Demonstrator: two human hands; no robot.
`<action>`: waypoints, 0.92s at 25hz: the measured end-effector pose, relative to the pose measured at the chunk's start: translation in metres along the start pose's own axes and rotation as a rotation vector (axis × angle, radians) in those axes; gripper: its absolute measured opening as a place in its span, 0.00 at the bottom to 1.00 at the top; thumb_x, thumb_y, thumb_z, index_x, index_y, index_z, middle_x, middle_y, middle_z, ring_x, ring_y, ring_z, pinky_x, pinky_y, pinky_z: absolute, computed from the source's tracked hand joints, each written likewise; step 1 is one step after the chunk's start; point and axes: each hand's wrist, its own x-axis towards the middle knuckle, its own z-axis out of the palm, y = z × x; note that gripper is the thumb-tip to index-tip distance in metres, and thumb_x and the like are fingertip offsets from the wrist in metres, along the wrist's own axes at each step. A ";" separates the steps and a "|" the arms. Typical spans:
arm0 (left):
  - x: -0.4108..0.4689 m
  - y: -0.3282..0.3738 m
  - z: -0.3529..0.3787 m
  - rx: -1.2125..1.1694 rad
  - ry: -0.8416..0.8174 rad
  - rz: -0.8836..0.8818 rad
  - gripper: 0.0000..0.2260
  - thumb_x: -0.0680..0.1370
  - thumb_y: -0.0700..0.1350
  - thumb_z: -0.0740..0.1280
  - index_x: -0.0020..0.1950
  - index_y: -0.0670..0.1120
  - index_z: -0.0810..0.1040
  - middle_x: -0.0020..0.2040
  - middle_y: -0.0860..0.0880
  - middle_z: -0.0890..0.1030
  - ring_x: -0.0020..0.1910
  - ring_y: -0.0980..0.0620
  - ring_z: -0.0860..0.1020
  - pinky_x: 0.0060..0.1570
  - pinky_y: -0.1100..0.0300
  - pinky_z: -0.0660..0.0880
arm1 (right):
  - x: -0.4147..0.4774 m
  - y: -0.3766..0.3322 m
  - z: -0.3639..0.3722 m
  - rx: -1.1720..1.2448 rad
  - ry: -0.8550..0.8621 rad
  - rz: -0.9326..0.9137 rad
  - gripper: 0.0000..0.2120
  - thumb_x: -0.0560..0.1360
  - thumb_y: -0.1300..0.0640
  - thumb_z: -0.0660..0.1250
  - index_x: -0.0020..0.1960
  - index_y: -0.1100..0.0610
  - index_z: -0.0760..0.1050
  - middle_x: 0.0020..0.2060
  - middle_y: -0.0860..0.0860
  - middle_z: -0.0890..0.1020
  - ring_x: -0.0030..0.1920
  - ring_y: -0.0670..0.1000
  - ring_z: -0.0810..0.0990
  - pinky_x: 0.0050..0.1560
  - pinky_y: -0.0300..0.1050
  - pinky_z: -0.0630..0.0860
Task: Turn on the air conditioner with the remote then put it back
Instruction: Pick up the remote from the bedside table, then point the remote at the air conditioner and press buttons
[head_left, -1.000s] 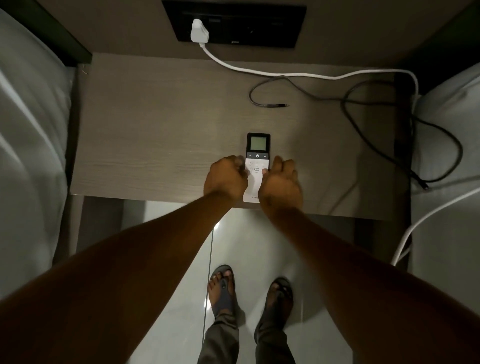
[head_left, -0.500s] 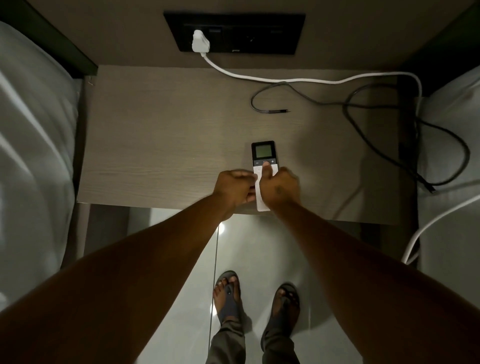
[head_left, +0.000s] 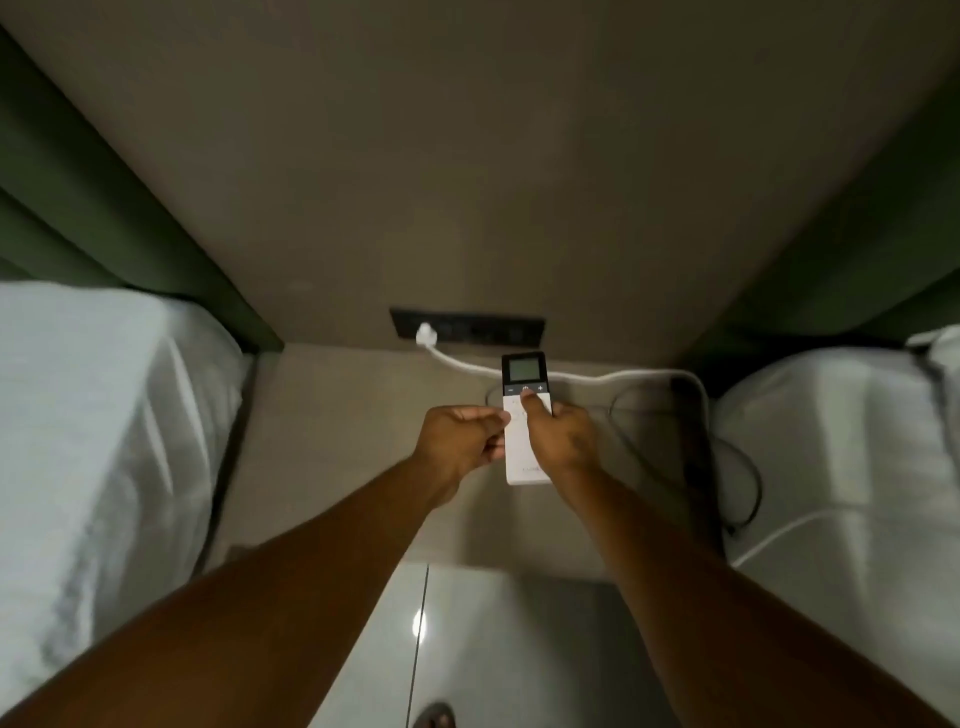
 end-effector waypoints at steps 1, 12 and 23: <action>-0.015 0.035 0.002 -0.004 -0.013 0.052 0.06 0.76 0.40 0.72 0.51 0.41 0.85 0.45 0.42 0.87 0.41 0.46 0.86 0.46 0.54 0.83 | -0.012 -0.035 -0.016 0.008 0.016 -0.042 0.19 0.77 0.41 0.67 0.43 0.57 0.82 0.40 0.57 0.85 0.34 0.53 0.82 0.34 0.39 0.74; -0.287 0.444 -0.001 -0.028 -0.089 0.702 0.04 0.76 0.39 0.71 0.44 0.41 0.86 0.37 0.45 0.87 0.33 0.52 0.84 0.37 0.60 0.82 | -0.247 -0.435 -0.199 0.176 0.122 -0.600 0.20 0.76 0.40 0.64 0.44 0.56 0.81 0.38 0.54 0.86 0.36 0.55 0.85 0.36 0.44 0.80; -0.494 0.593 -0.010 -0.049 -0.106 1.012 0.05 0.76 0.36 0.69 0.44 0.34 0.82 0.31 0.44 0.85 0.29 0.51 0.84 0.34 0.60 0.81 | -0.442 -0.579 -0.308 0.265 0.155 -0.879 0.15 0.79 0.49 0.64 0.54 0.60 0.79 0.44 0.58 0.86 0.37 0.56 0.84 0.30 0.40 0.73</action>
